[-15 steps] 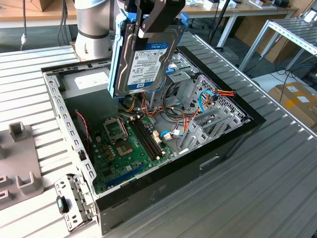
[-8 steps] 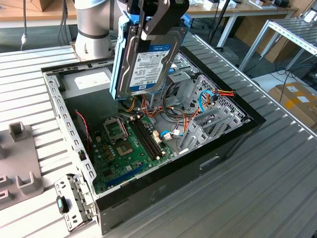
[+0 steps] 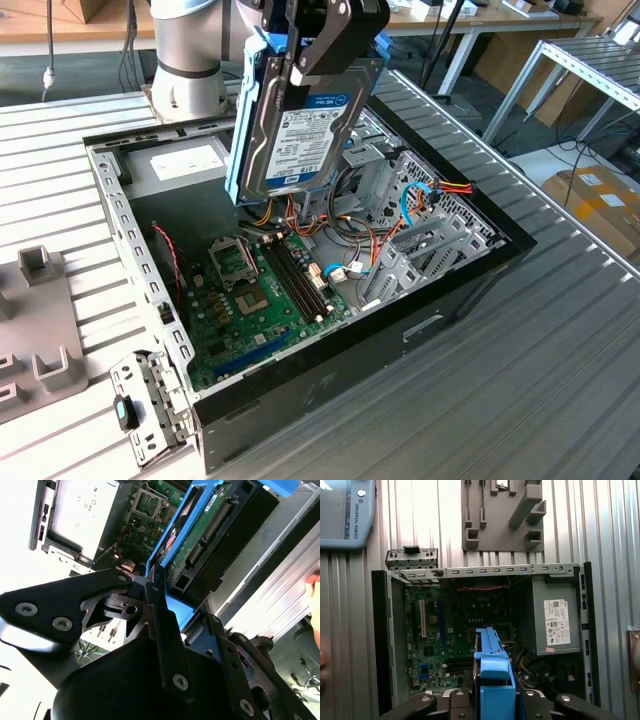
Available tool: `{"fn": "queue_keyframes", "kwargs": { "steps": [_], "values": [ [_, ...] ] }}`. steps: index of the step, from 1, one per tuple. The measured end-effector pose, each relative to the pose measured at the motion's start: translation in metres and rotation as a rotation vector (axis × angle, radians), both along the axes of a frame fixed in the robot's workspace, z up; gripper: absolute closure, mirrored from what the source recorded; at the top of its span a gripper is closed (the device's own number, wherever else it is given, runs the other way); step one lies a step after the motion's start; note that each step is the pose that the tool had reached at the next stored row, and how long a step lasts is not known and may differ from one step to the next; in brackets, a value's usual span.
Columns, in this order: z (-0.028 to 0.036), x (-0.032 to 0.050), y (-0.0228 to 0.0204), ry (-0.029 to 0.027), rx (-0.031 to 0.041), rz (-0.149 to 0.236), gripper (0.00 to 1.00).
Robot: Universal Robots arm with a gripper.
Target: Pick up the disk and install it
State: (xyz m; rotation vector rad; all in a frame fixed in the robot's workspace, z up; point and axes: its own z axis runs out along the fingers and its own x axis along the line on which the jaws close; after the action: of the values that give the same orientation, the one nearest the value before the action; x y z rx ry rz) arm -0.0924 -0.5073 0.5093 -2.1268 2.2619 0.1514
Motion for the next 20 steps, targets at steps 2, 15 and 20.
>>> {"fn": "queue_keyframes", "kwargs": {
  "steps": [2, 15, 20],
  "values": [
    [-0.0001, 0.0004, -0.0014, 0.0, 0.0, 0.0, 0.63],
    [-0.0008, 0.0041, -0.0079, 0.0, 0.0, 0.0, 0.63],
    [-0.001, 0.0058, -0.0095, 0.0, 0.0, 0.0, 0.63]
  ]
}}
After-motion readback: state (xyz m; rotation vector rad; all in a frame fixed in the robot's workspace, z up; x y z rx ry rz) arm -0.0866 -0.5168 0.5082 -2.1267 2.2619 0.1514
